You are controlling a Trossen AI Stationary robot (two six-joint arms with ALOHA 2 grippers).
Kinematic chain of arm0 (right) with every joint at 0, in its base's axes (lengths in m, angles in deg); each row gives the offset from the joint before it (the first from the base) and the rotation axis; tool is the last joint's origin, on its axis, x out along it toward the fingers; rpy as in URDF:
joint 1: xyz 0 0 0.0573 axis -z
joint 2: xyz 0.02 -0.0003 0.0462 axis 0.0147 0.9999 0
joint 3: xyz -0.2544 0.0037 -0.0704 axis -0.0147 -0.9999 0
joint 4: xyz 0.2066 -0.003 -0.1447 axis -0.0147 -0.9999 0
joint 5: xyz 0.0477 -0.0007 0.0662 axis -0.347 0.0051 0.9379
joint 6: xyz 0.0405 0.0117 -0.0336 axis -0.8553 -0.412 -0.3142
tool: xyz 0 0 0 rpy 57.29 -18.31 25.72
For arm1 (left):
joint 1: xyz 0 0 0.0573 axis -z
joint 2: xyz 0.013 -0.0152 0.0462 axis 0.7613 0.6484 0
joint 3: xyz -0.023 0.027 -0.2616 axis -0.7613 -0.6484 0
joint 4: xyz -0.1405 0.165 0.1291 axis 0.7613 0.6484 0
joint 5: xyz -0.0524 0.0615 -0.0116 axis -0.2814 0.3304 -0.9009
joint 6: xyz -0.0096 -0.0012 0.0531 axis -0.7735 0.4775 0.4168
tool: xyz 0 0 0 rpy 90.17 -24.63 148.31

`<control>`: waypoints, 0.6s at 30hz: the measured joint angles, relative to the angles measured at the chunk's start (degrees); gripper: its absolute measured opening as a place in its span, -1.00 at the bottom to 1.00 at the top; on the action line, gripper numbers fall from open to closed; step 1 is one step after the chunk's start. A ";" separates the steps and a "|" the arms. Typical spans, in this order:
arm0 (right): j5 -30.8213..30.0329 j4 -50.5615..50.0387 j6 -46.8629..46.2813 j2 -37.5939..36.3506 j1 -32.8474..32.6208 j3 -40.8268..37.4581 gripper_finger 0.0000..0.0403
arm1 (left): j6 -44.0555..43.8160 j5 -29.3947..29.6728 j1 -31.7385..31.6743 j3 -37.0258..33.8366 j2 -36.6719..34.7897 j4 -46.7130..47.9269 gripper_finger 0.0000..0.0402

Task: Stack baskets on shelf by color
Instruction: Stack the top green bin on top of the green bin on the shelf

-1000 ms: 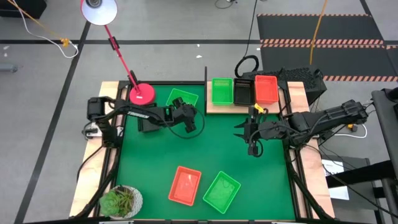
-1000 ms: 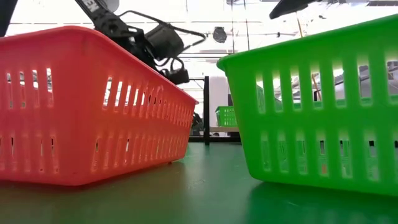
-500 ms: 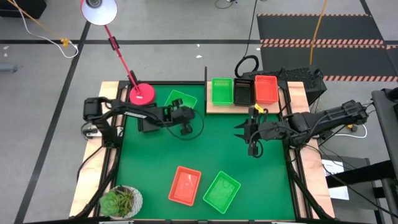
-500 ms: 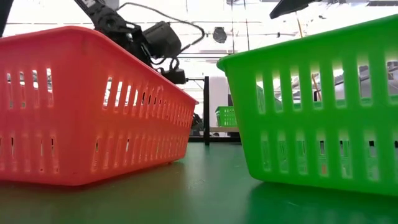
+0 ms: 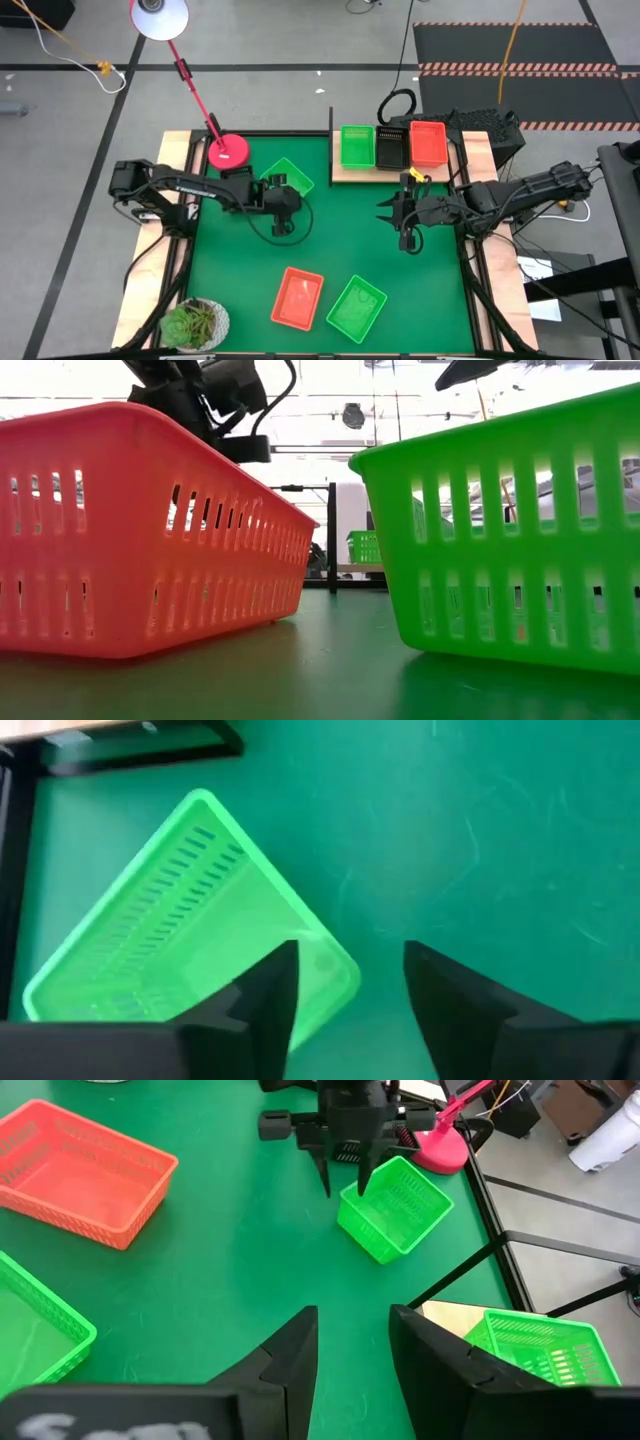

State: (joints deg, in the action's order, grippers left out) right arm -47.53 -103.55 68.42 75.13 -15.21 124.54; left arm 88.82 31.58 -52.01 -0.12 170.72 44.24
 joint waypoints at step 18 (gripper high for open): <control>-0.01 0.01 -0.61 -0.01 0.00 0.00 -0.41 | -8.46 3.17 -3.89 0.01 6.08 -8.93 -0.32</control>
State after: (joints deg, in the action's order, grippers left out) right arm -47.54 -103.54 67.81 75.12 -15.21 124.54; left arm 80.37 34.75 -55.90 -0.11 176.80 35.31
